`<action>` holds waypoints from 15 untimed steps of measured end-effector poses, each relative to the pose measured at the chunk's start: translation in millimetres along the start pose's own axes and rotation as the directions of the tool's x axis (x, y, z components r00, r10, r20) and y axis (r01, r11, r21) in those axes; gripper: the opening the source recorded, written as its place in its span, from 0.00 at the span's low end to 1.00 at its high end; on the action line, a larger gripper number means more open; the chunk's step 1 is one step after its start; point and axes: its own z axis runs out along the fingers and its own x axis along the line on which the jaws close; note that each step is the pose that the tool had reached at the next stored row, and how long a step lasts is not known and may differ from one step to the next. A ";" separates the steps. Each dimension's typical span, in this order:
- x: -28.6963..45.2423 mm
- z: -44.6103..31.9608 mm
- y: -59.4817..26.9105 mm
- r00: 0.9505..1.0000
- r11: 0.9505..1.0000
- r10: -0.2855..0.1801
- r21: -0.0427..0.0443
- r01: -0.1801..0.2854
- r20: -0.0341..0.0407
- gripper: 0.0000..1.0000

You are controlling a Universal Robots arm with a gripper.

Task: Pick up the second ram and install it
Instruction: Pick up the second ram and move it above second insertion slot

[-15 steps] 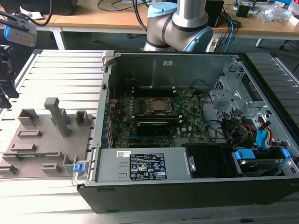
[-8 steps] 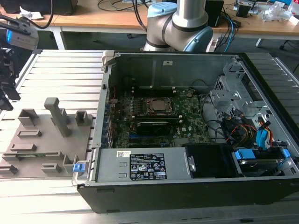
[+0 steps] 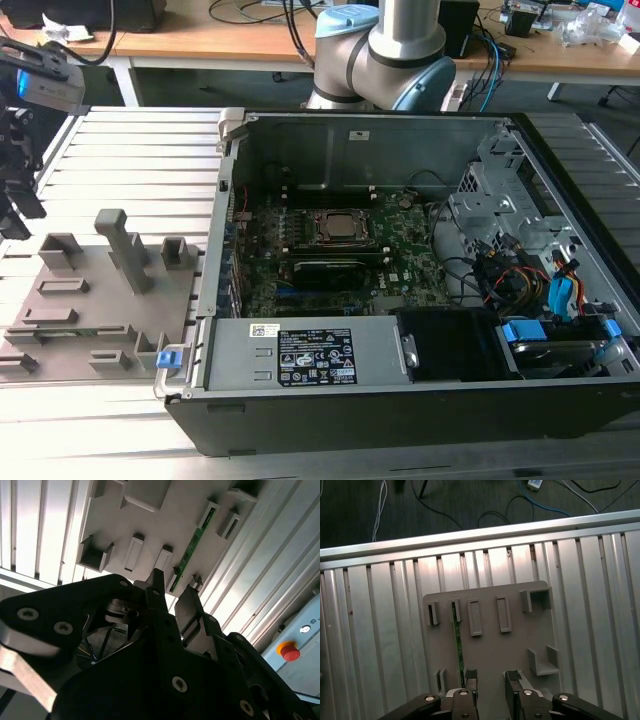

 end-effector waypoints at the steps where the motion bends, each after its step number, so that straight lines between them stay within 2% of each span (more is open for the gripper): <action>1: 0.0 0.5 0.0 1.000 1.000 0.000 0.000 0.000 0.000 0.36; 15: 0.1 16.1 -0.6 1.000 1.000 0.000 0.000 0.000 0.000 0.36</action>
